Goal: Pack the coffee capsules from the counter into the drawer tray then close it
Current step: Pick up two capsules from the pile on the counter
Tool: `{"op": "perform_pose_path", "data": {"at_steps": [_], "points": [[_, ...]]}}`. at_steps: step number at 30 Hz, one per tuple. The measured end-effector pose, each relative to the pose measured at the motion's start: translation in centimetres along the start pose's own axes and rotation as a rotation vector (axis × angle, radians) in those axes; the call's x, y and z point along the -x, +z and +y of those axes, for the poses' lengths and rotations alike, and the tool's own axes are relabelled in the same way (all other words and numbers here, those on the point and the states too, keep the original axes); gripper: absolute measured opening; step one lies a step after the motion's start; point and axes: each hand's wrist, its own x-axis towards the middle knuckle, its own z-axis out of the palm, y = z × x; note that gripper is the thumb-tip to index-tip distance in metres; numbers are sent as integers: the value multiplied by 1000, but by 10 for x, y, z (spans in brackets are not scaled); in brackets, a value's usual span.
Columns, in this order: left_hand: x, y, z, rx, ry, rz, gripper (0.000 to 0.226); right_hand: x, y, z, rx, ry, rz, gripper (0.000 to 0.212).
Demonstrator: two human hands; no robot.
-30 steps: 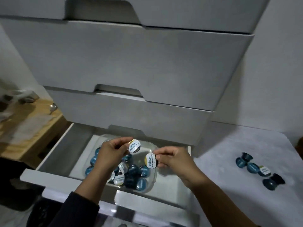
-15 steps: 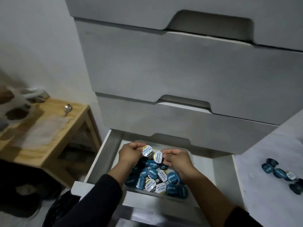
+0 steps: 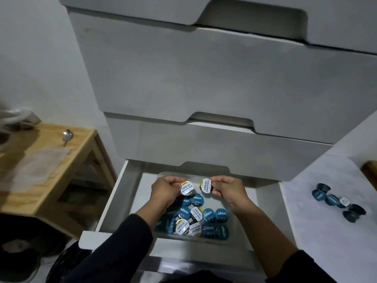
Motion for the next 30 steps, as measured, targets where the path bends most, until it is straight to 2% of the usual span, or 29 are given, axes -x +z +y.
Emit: {"op": "perform_pose_path", "data": {"at_steps": [9, 18, 30], "points": [[-8, 35, 11, -227, 90, -119, 17, -8, -24, 4, 225, -52, 73, 25], [-21, 57, 10, -452, 156, -227, 21, -16, -29, 8, 678, -272, 106, 23], [-33, 63, 5, -508, 159, -242, 29, -23, -30, 17, 763, -288, 26, 23]]}}
